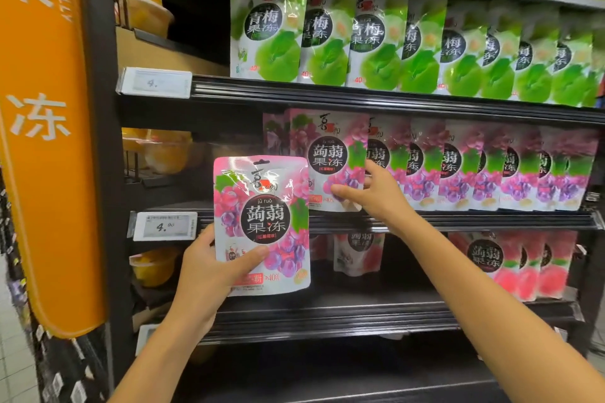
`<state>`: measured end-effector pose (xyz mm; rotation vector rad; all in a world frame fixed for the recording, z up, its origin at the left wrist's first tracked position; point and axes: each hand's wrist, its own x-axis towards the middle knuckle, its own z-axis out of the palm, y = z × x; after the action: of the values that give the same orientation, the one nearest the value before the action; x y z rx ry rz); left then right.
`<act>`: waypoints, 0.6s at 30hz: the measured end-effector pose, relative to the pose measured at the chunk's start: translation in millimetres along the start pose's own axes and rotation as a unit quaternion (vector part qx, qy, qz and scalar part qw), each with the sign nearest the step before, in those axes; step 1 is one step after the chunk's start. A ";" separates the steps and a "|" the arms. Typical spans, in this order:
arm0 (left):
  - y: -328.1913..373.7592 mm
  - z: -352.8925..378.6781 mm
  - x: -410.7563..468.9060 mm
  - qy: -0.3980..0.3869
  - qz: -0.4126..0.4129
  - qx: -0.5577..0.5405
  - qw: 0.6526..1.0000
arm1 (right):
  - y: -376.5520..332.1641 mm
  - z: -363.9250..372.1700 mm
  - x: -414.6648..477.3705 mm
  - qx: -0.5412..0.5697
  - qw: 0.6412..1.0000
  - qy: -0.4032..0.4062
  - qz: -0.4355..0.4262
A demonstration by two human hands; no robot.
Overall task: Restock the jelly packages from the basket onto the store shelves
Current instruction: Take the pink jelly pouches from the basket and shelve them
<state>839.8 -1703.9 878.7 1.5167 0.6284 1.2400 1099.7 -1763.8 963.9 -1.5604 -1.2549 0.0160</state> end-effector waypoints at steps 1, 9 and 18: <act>-1.1 1.4 0.4 0.001 -0.001 -0.002 1.000 | 0.0 -4.2 -0.2 -0.014 1.000 -0.004 0.003; -8.1 11.0 1.0 -0.004 -0.006 -0.010 1.000 | 4.3 -5.4 -1.7 -0.118 0.989 0.089 -0.010; -6.4 11.6 2.1 -0.008 -0.006 -0.007 1.000 | 8.2 12.9 -6.4 -0.082 0.991 0.106 0.001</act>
<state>852.5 -1704.4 874.4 1.5087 0.6167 1.2198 1095.1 -1758.1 949.1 -1.6559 -1.1096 -0.2508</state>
